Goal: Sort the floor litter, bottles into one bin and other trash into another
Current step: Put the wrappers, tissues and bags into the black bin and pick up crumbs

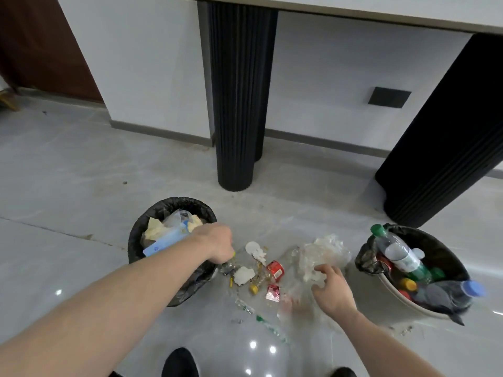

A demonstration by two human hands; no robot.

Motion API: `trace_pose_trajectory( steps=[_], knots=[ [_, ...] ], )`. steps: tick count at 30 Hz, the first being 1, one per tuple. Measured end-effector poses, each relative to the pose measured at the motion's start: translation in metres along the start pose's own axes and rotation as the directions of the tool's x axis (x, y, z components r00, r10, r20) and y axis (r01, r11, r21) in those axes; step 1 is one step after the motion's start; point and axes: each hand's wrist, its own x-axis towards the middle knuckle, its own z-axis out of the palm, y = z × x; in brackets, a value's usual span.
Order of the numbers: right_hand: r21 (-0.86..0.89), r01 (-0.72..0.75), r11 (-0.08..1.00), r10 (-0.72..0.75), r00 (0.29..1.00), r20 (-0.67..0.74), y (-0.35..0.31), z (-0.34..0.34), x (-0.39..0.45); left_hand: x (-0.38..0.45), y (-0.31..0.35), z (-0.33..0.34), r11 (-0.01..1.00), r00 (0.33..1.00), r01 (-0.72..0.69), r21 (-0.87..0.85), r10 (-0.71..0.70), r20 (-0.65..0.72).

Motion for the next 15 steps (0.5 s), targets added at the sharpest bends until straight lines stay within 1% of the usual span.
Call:
trace_pose_trajectory(
  steps=[2,4,8,10,12,15],
  knots=[
    [-0.031,-0.046,0.998,0.048,0.997,0.056,0.014,0.005,-0.005,0.006,0.020,0.025,0.999,1.000,0.002,-0.052,-0.001,0.017],
    [-0.080,-0.077,0.994,0.087,0.989,0.123,0.025,0.015,-0.011,0.009,0.032,0.059,0.997,0.997,0.034,-0.063,-0.030,0.068],
    [-0.141,-0.063,0.988,0.096,0.967,0.237,0.038,0.035,-0.014,0.010,0.032,0.125,0.992,0.978,0.113,-0.049,-0.102,0.181],
    [-0.175,-0.034,0.984,0.079,0.963,0.258,0.039,0.043,-0.006,0.014,0.027,0.147,0.988,0.969,0.145,-0.049,-0.132,0.209],
    [-0.194,-0.007,0.981,0.056,0.966,0.253,0.036,0.049,0.005,0.022,0.023,0.159,0.984,0.966,0.168,-0.056,-0.153,0.210],
    [-0.228,0.075,0.971,-0.017,0.970,0.244,0.026,0.058,0.025,0.037,0.020,0.167,0.975,0.969,0.173,-0.142,-0.143,0.201]
  ],
)
